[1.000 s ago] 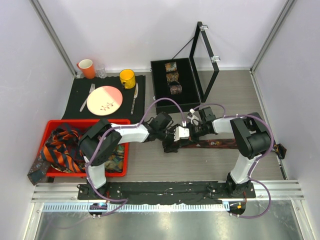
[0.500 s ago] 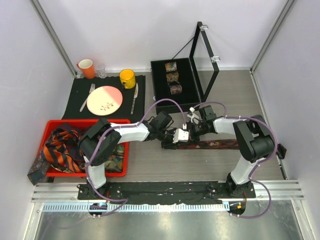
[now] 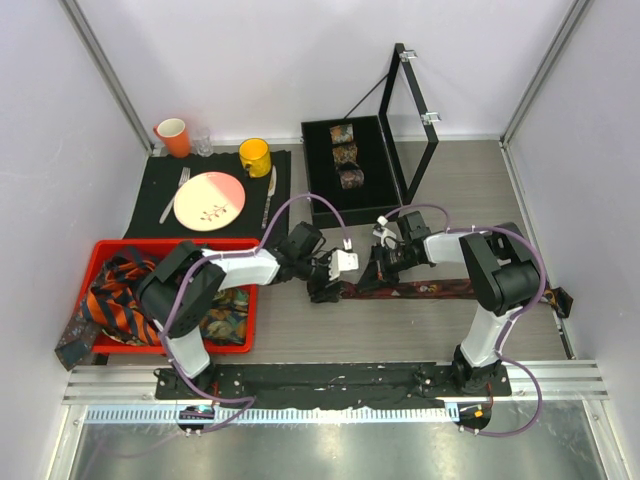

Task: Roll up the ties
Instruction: Roll the tie at the center of the board.

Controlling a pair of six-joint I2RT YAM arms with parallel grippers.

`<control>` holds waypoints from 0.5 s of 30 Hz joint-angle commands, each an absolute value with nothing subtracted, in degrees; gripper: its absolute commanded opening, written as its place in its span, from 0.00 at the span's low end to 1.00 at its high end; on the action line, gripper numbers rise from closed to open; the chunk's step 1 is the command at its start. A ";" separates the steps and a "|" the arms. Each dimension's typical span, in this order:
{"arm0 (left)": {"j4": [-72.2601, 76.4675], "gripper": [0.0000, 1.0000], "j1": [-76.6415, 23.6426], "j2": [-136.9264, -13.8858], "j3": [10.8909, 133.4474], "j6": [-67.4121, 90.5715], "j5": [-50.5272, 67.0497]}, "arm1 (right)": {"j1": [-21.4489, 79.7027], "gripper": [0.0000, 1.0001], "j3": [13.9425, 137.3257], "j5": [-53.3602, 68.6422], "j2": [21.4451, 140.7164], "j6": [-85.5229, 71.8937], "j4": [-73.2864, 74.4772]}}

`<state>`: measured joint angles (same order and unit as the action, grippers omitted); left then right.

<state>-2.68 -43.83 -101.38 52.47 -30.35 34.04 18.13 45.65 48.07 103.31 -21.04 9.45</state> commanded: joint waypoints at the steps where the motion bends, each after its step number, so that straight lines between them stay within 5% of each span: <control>1: 6.49 0.63 -43.07 -98.70 49.66 -25.93 37.26 | 18.28 0.01 44.91 42.54 105.38 -17.75 9.58; 8: 11.42 0.54 -44.03 -99.40 50.10 -23.20 38.41 | 18.28 0.01 44.38 42.54 105.38 -18.37 8.44; 15: 11.87 0.32 -46.05 -99.58 52.47 -21.10 39.55 | 18.28 0.01 44.38 42.28 105.64 -19.07 7.65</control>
